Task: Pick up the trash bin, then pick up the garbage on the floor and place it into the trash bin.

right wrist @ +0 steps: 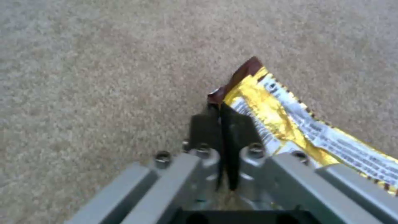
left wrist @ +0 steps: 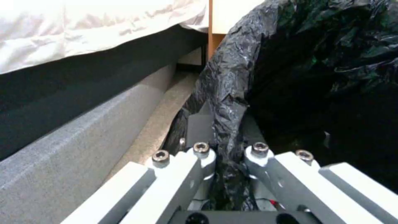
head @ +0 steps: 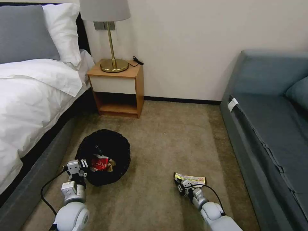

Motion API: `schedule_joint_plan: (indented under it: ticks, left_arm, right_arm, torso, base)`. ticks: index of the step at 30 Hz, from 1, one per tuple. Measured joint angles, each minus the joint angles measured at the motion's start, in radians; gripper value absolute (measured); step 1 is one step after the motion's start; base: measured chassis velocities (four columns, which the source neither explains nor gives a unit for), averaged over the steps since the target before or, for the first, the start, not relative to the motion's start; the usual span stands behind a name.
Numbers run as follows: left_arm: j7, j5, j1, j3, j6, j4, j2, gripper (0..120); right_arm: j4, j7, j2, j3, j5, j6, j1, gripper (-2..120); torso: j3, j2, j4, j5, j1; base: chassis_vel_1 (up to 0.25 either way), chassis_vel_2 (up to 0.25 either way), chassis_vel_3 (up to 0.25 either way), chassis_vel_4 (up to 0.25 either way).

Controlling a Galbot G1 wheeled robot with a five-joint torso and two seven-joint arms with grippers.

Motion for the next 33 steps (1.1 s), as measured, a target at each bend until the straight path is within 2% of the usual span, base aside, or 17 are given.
schedule_joint_plan:
  ticks: [16,33]
  left_arm:
    - [0.001,-0.001,-0.002,0.0,-0.005,0.009,-0.003,2]
    - [0.004,0.002,-0.002,-0.003,-0.005,0.009,-0.007,2]
  right_arm:
    - [-0.006,-0.003,0.005,0.002,0.0,0.019,0.002,0]
    - [0.16,0.001,0.007,0.025,0.025,0.024,-0.036,0]
  torso:
    - [0.0,0.0,0.0,0.0,0.0]
    - [0.0,0.0,0.0,0.0,0.0]
  base:
    - [0.0,0.0,0.0,0.0]
    - [0.0,0.0,0.0,0.0]
